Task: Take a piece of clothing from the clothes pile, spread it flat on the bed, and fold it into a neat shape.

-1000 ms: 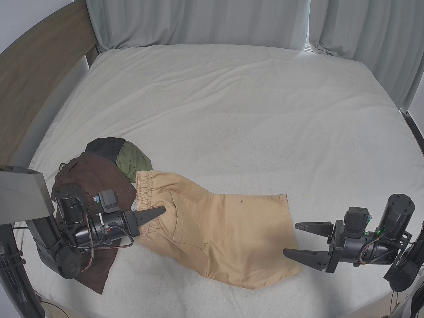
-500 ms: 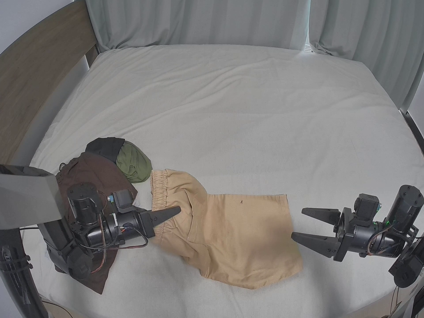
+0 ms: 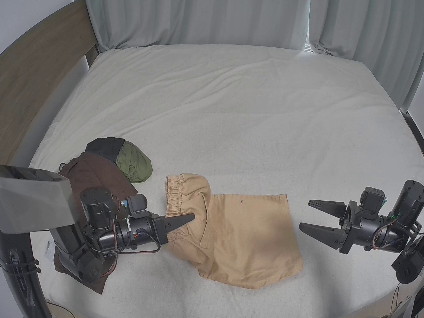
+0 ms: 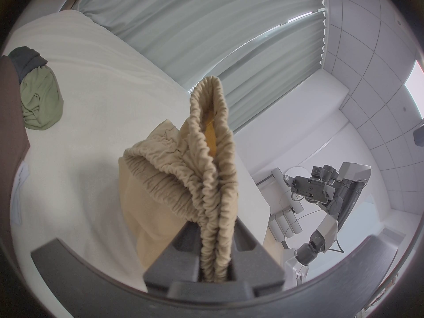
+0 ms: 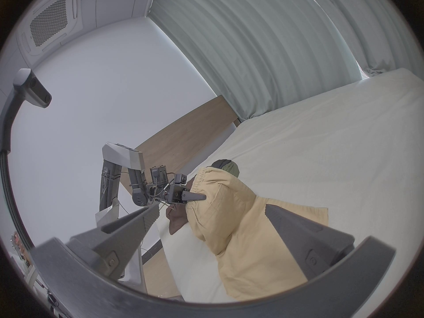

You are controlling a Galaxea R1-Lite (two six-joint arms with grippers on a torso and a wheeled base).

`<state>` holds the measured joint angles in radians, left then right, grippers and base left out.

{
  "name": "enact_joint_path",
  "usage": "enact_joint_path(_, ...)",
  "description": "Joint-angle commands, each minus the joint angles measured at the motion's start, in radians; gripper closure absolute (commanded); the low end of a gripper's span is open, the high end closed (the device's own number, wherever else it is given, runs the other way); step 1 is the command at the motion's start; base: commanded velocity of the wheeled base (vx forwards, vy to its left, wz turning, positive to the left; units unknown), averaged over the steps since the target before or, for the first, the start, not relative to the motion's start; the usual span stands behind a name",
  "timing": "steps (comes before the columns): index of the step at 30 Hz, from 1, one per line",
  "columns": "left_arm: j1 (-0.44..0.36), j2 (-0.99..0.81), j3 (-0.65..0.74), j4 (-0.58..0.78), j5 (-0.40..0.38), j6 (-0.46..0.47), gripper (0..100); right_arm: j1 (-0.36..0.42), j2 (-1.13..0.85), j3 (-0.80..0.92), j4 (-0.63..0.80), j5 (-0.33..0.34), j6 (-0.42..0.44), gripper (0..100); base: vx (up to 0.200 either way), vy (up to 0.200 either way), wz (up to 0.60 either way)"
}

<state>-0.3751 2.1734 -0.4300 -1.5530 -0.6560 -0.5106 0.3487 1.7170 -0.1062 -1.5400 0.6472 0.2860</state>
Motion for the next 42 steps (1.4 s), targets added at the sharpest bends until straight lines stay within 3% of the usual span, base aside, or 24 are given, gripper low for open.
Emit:
enact_joint_path(1,-0.013,0.019,-0.012,-0.001,-0.001,0.0,100,-0.007,0.0,-0.003,0.0,0.0,-0.001,0,0.0,0.0,0.0)
enact_joint_path(9,-0.053,0.022,-0.027,0.001,0.001,-0.008,100,-0.013,0.0,-0.003,0.0,0.002,-0.001,0,0.0,0.0,0.0)
enact_joint_path(18,-0.114,0.029,-0.102,0.001,0.013,-0.12,100,-0.073,0.0,-0.004,0.0,0.043,-0.002,0,0.0,0.0,0.0)
enact_joint_path(26,-0.151,0.062,-0.144,0.001,0.044,-0.146,100,-0.221,-0.002,0.003,0.0,0.241,-0.053,0,0.0,0.0,0.0)
enact_joint_path(42,-0.225,0.137,-0.208,0.002,0.081,-0.197,100,-0.244,-0.022,-0.001,0.0,0.258,-0.053,0,0.0,0.0,0.0)
